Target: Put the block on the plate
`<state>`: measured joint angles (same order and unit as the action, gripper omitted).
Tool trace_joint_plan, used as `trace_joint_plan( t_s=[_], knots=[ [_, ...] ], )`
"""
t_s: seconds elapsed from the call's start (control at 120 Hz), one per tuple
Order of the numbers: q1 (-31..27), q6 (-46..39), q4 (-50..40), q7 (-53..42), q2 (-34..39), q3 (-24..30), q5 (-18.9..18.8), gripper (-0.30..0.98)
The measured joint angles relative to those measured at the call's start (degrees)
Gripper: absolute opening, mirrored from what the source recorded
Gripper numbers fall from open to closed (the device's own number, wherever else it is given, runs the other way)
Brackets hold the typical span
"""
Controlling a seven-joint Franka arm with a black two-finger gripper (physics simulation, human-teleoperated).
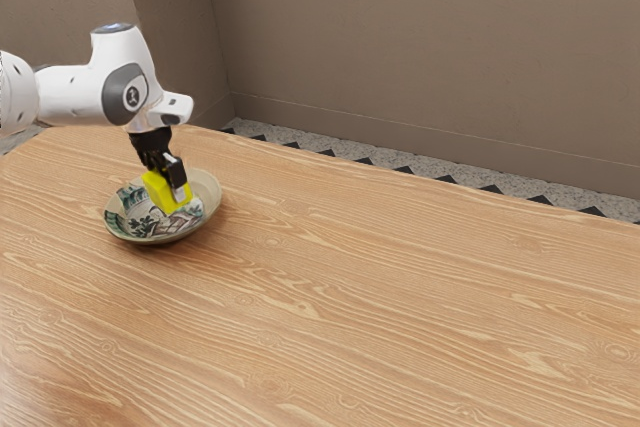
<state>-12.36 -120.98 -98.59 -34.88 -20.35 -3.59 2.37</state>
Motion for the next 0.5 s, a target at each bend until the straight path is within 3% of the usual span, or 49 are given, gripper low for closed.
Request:
trace_joint_plan(
  t_s=[0.283,0.5],
  knots=[
    [-3.07,-0.21,5.22,-0.31,-8.63,-0.46,0.03,0.45],
    [-3.36,0.03,5.41,-0.92,-6.89,-0.25,0.31,0.58]
  ],
)
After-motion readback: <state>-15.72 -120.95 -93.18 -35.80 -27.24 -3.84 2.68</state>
